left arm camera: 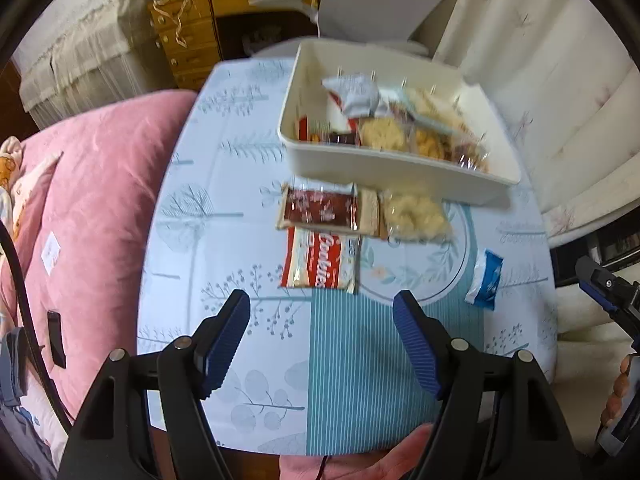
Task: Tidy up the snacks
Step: 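Move both open tools toward the Cookies bag and blue candy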
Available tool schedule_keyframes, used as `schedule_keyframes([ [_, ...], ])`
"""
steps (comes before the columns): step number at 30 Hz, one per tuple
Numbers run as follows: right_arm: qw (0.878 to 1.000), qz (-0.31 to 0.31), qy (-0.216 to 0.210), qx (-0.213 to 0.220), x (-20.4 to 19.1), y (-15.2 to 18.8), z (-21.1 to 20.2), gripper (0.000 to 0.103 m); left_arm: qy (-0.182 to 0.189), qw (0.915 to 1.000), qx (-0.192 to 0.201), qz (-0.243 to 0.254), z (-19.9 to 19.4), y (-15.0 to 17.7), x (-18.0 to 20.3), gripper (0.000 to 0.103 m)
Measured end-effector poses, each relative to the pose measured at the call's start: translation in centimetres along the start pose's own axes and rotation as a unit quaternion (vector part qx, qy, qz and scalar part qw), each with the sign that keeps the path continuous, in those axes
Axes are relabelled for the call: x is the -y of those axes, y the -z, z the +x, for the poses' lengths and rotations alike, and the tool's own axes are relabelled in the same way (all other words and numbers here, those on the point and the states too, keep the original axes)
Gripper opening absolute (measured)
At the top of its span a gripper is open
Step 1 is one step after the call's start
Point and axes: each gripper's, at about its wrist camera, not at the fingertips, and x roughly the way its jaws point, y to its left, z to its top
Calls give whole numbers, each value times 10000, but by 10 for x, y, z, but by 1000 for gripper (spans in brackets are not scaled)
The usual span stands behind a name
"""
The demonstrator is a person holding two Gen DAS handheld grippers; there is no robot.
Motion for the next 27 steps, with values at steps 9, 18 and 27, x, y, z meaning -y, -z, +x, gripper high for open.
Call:
schedule_keyframes([
  [9,9882,945,125,-1199,19,4,57,60,-57,9943,-1068,31,66,-9,0,73],
  [18,9495,2212,635,-2133,49,13,111,60,26,9888,-1479,-216,125,-19,-3,73],
  [27,9340,2405,1369,-2260,48,14,140,60,43,9865,-1580,-439,158,-24,-11,73],
])
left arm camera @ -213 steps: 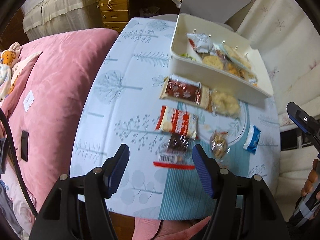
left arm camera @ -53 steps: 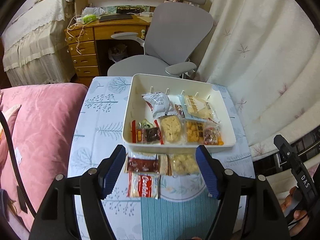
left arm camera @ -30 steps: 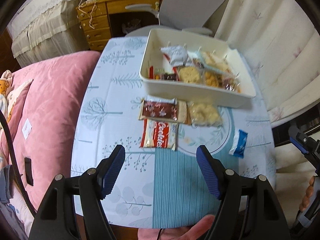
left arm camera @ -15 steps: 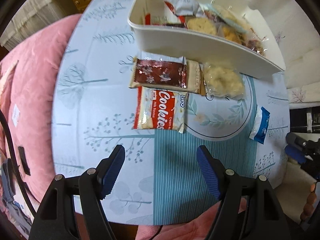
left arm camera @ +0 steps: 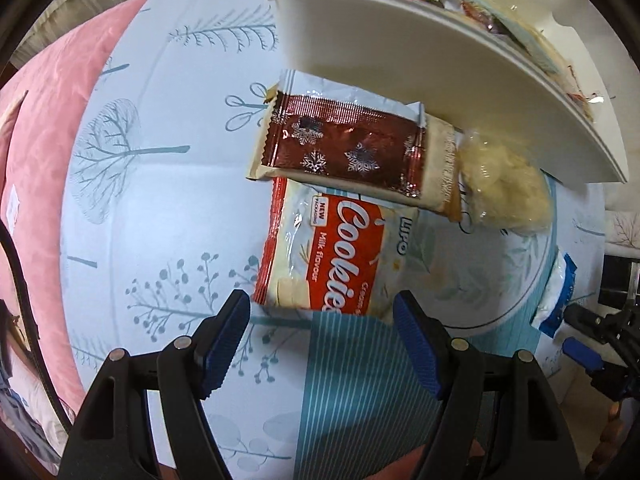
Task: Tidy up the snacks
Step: 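Move both open tools toward the Cookies bag and blue candy, then grasp the Cookies bag with the left tool while the right tool grasps the blue candy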
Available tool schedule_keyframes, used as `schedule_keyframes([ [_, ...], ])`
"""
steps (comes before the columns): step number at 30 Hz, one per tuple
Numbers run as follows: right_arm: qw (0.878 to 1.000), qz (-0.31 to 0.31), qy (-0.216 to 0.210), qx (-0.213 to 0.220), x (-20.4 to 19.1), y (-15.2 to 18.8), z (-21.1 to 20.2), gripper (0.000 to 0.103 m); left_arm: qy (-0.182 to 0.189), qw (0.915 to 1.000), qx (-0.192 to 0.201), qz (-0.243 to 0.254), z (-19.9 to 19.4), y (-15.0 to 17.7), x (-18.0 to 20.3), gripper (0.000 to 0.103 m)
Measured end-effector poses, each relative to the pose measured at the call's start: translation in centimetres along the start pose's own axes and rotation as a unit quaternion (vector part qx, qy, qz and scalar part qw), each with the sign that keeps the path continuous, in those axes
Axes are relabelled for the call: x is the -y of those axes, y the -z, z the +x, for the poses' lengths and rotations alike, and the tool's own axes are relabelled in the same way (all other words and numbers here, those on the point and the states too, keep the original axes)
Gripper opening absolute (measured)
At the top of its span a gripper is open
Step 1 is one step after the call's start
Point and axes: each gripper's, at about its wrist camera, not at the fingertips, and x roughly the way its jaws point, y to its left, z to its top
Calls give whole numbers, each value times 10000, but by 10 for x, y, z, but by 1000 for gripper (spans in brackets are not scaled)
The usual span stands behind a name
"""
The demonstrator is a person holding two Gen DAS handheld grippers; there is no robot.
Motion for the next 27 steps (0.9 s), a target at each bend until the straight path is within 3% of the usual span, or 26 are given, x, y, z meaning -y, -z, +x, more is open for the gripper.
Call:
schedule_keyframes([
  [7,9975,-307,469,436,-21,-6,-1,60,254,9995,13,-199,12,-13,-6,73],
  [14,9933,-615,834,511,-40,-6,10,60,237,9994,146,-200,15,-18,-7,70],
  [20,9851,-1154,1097,646,-62,0,17,38,298,9988,302,-243,11,-13,-12,60],
  [25,9792,-1513,1138,730,-80,14,13,31,433,9977,308,-428,6,-6,-28,52],
  [27,9781,-1594,1130,718,-77,16,6,30,505,9969,275,-536,3,-3,-33,44],
])
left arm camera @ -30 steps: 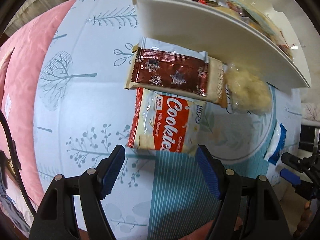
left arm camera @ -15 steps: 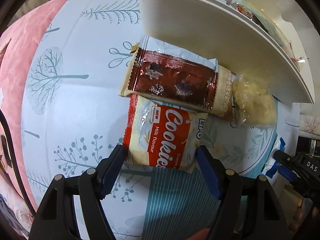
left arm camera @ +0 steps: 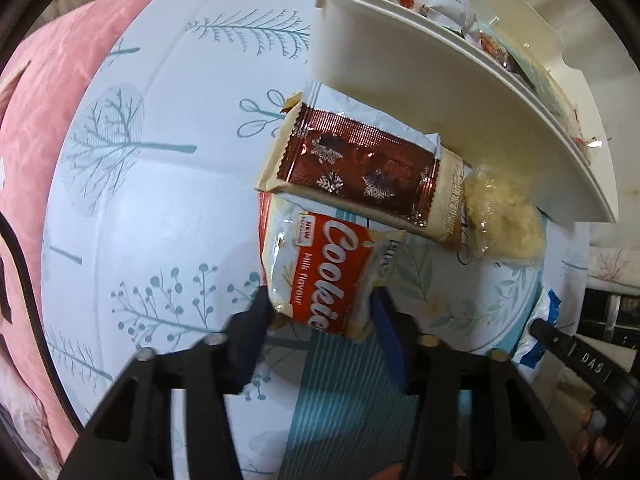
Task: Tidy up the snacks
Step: 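Grasp the Cookies bag with the left tool while the right tool grasps the blue candy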
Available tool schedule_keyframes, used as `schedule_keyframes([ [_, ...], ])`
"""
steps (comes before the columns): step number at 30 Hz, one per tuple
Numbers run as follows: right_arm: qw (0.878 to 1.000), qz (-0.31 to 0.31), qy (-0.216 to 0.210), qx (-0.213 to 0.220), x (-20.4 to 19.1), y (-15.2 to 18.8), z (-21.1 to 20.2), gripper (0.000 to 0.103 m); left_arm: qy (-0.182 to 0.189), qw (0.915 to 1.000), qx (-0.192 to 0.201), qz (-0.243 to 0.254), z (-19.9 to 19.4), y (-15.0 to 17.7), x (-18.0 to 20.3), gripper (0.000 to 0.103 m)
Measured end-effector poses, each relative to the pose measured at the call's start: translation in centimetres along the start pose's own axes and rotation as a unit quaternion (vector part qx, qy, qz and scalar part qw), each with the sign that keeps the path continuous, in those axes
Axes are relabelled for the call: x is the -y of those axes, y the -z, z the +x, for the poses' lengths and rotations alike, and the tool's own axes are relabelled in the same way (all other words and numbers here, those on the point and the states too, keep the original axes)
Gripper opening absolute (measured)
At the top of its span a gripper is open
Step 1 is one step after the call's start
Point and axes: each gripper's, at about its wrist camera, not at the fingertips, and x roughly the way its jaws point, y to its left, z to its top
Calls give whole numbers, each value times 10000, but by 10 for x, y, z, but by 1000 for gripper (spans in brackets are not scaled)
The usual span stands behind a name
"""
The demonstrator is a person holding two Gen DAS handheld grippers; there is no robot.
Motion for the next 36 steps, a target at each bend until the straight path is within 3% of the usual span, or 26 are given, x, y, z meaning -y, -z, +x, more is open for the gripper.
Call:
schedule_keyframes([
  [7,9996,-94,-203,143,9,9,-18,30,84,9991,-120,-388,-9,29,-27,38],
  [8,9995,-104,-239,171,15,8,-21,30,75,9990,-96,-426,-12,33,-29,34],
  [9,9994,-116,-270,200,18,10,-25,30,55,9989,-55,-463,-15,37,-32,7],
  [17,9976,-87,-567,395,39,17,-46,29,287,9964,89,-798,-36,75,-59,8],
  [28,9929,-106,-1021,605,65,33,-52,29,236,9951,162,-943,-66,95,-77,7],
  [32,9895,-210,-1206,773,64,34,-49,29,284,9963,57,-810,-59,96,-68,29],
  [35,9863,-379,-1307,928,61,39,-52,29,207,9977,-33,-643,-49,94,-59,32],
  [36,9851,-447,-1346,976,58,41,-52,29,179,9981,-54,-594,-46,92,-56,40],
])
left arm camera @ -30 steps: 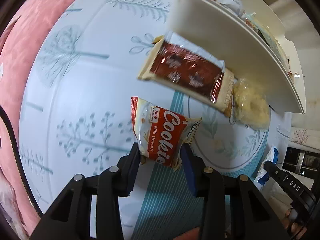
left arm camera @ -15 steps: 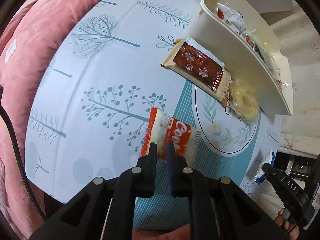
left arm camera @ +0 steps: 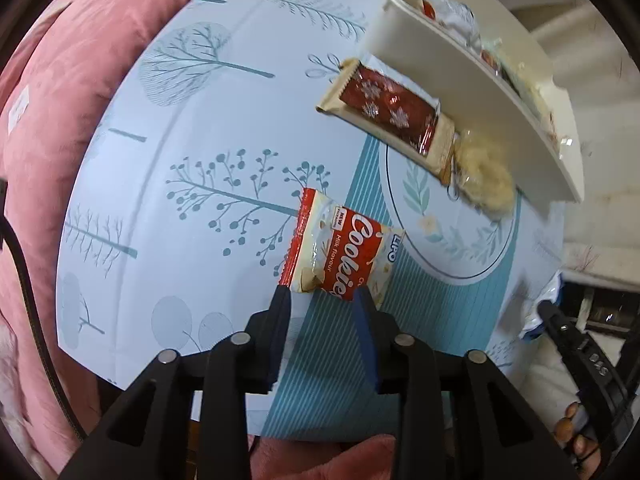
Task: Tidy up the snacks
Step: 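Grasp the Cookies bag with the left tool while the right tool grasps the blue candy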
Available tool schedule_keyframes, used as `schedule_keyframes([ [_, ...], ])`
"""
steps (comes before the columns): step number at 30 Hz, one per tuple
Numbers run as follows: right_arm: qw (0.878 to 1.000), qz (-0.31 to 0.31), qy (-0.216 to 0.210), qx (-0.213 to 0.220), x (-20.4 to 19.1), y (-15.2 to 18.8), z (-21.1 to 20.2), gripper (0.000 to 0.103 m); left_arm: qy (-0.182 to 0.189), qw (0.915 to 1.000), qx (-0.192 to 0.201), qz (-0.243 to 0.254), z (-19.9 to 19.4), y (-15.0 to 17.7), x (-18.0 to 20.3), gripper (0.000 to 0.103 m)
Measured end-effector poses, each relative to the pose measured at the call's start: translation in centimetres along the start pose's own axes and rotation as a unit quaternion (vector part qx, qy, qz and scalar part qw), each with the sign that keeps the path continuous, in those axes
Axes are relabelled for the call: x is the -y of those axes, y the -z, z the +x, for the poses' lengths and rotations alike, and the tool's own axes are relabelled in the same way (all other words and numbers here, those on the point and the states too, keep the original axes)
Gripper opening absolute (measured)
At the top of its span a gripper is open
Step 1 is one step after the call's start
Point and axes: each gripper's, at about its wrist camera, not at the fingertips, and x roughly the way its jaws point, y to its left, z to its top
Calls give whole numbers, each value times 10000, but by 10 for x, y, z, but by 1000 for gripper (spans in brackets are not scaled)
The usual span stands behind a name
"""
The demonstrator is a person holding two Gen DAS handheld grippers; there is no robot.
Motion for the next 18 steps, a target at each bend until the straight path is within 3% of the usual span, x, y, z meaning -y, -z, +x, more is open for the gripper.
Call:
schedule_keyframes([
  [2,9998,-166,-100,91,-5,4,0,29,-77,9999,-18,143,6,-2,5,55],
  [5,9985,-440,-200,257,-11,7,-2,29,-103,9996,-26,271,16,-7,14,57],
  [8,9966,-684,-268,361,-17,9,0,29,-229,9992,-114,321,28,-13,21,71],
  [11,9955,-807,-334,372,-18,11,2,29,-454,9973,-249,516,38,-19,30,79],
  [14,9939,-934,-487,312,-20,14,6,29,-834,9925,-400,796,49,-25,39,81],
  [18,9924,-1064,-530,317,-22,15,8,29,-1072,9874,-438,1077,55,-30,51,84],
])
